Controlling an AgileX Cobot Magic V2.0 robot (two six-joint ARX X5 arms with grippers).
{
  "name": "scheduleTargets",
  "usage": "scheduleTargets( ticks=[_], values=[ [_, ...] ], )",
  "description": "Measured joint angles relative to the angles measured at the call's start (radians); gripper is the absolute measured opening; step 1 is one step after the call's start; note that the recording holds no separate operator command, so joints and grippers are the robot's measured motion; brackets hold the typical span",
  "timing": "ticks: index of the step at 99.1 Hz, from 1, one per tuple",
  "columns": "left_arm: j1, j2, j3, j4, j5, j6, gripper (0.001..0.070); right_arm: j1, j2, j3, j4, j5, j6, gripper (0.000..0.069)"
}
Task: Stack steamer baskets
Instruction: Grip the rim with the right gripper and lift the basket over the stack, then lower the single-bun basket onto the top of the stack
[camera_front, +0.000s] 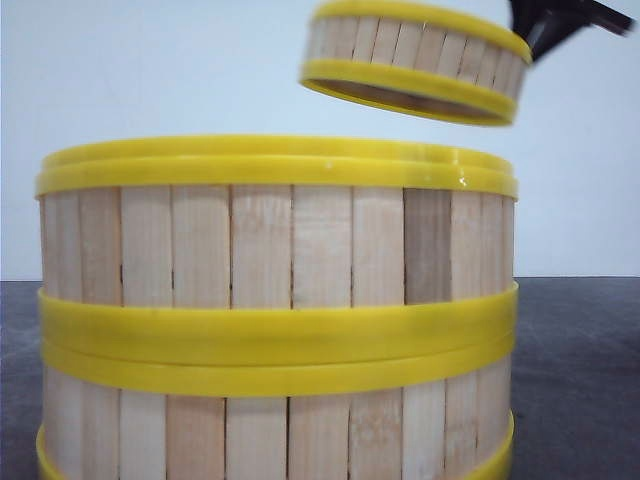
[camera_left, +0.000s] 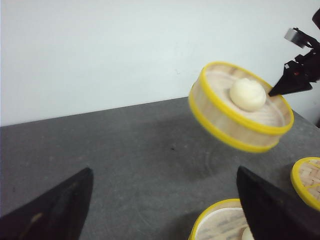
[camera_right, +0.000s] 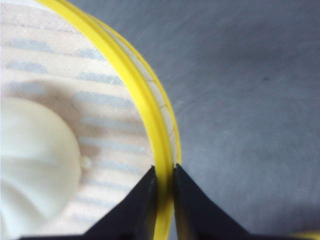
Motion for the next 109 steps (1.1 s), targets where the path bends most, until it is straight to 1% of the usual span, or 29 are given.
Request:
scheduleTargets(
  ticks=[21, 38, 53, 73, 94, 109],
  values=[
    [0.0, 0.0, 0.0, 0.0, 0.0, 0.002, 0.0545, 0.117, -0.009, 0.001, -0.002, 0.011, -0.013, 0.0029],
    [0.0, 0.0, 0.0, -0.013, 0.0, 0.002, 0.0545, 0.212, -0.071, -0.037, -0.003, 0.088, -0.017, 0.0029],
    [0.0, 0.0, 0.0, -0.064, 0.0, 0.001, 0.0545, 0.278, -0.203, -0.187, -0.003, 0.104, -0.018, 0.0029],
    [0.0, 0.0, 0.0, -0.074, 0.0, 0.001, 0.0545, 0.347, -0.37, -0.439, -0.003, 0.104, -0.019, 0.0029],
    [0.0, 0.0, 0.0, -0.072, 0.0, 0.001, 0.0545, 0.409, -0.393, -0.587, -0.003, 0.111, -0.016, 0.0029],
    [0.0, 0.0, 0.0, -0.078, 0.0, 0.001, 0.0545, 0.451, -0.391, -0.617, -0.003, 0.147, -0.016, 0.0029]
  ],
)
